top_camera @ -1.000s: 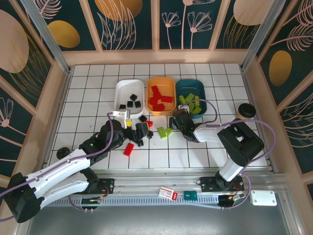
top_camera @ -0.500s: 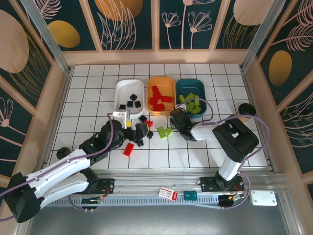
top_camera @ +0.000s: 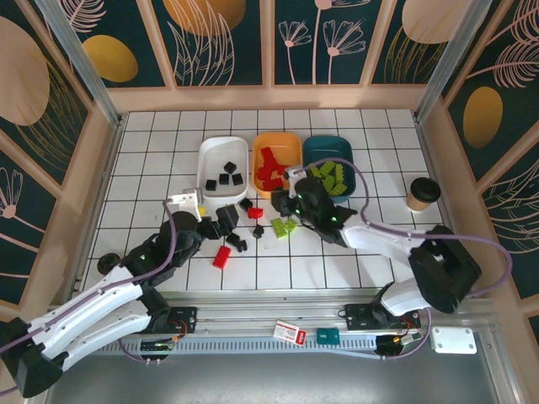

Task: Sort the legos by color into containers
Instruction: Place the lego in the container.

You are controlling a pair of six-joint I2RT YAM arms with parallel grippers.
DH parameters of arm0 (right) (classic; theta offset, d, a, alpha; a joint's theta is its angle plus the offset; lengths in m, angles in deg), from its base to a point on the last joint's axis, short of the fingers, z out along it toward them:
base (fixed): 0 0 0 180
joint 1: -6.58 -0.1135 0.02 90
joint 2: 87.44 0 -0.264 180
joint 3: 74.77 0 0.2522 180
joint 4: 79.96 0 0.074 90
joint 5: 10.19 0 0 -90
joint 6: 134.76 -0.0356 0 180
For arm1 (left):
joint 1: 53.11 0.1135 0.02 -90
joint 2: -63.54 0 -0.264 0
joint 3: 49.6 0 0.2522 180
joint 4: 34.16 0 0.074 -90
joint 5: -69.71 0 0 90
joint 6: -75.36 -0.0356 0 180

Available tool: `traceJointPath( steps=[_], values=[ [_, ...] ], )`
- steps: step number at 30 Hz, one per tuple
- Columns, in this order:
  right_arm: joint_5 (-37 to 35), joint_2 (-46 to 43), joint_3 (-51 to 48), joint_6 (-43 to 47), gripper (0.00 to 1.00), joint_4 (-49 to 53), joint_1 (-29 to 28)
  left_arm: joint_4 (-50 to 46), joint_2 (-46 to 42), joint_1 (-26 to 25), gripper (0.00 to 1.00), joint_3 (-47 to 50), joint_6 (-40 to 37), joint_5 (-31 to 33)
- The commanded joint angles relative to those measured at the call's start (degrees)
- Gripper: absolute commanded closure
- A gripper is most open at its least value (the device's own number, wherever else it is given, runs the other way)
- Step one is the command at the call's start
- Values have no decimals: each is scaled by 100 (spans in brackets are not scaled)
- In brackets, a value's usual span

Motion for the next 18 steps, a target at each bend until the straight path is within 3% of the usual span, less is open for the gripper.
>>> traceJointPath(
  steps=[1, 11, 12, 16, 18],
  values=[
    [569, 912, 932, 269, 87, -59, -71, -292, -268, 16, 1, 180, 293, 460],
    [318, 3844, 4298, 393, 83, 559, -52, -587, -265, 15, 1, 422, 723, 307],
    [242, 4050, 4578, 367, 80, 650, -49, -602, -261, 14, 1, 463, 750, 257],
    [162, 4479, 5216, 151, 49, 797, 35, -857, -78, 14, 2, 522, 888, 65],
    [116, 4441, 5216, 95, 43, 739, 43, -1054, 122, 15, 4, 504, 962, -31]
  ],
)
